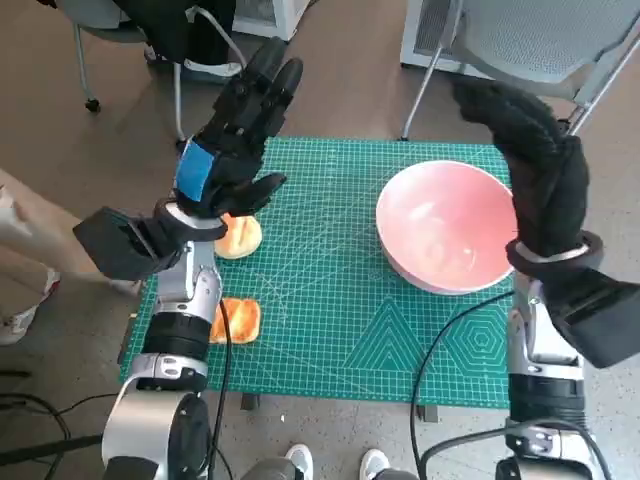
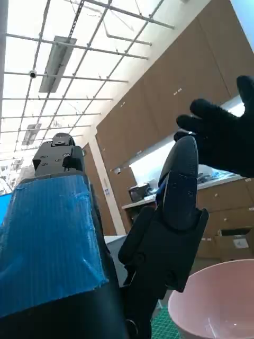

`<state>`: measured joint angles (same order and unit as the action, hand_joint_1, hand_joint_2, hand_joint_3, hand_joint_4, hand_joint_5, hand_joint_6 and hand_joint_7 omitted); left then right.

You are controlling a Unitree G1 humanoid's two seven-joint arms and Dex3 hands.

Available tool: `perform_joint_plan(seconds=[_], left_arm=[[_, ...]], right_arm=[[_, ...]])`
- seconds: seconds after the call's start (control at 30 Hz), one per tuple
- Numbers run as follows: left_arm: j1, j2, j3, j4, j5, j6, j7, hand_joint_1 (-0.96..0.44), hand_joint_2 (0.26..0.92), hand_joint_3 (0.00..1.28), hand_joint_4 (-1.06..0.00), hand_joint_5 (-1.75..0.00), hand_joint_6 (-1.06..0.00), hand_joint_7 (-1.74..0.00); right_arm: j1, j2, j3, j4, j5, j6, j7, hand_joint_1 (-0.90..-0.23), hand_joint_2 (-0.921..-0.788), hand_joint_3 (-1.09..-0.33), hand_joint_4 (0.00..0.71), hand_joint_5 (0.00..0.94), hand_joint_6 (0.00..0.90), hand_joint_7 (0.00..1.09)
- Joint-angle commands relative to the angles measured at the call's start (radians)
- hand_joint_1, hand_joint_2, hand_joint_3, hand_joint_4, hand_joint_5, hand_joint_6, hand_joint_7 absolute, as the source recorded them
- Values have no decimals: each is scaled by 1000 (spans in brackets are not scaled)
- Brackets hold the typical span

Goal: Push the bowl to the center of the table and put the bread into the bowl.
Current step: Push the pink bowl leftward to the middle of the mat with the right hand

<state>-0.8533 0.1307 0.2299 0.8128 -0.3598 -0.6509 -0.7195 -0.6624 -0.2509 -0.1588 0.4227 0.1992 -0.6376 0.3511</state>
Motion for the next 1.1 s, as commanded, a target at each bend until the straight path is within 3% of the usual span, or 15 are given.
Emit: perform_joint_plan(seconds=[0.03,0.17,0.27,0.53,0.8,1.1], left_arm=[[23,4,1,-14,-9,4,-8,-699,921,269,-9,0,-157,0],[29,6,3,-20,-13,4,-12,-700,921,270,-9,0,-156,0],[34,8,4,-24,-17,4,-17,-698,921,271,-7,0,-155,0],[39,8,7,-26,-20,5,-21,-696,921,275,-16,-4,-154,0],[45,8,9,-32,-24,10,-22,-692,921,278,-17,-3,-149,0],[51,15,14,-34,-25,11,-20,-693,921,277,-16,-2,-145,0]], right_arm=[[-16,-53,-55,150,24,-34,21,-708,-921,-804,190,1,49,427],[-49,-80,-90,281,22,-69,12,-705,-921,-805,183,0,44,419],[-79,-105,-116,402,2,-83,-30,-705,-921,-808,171,0,40,410],[-143,-141,-139,621,-33,-82,-114,-715,-921,-809,164,0,41,392],[-169,-155,-143,736,-48,-57,-142,-735,-921,-807,159,0,51,371],[-178,-171,-158,808,-42,0,-126,-683,-921,-845,154,0,81,303]])
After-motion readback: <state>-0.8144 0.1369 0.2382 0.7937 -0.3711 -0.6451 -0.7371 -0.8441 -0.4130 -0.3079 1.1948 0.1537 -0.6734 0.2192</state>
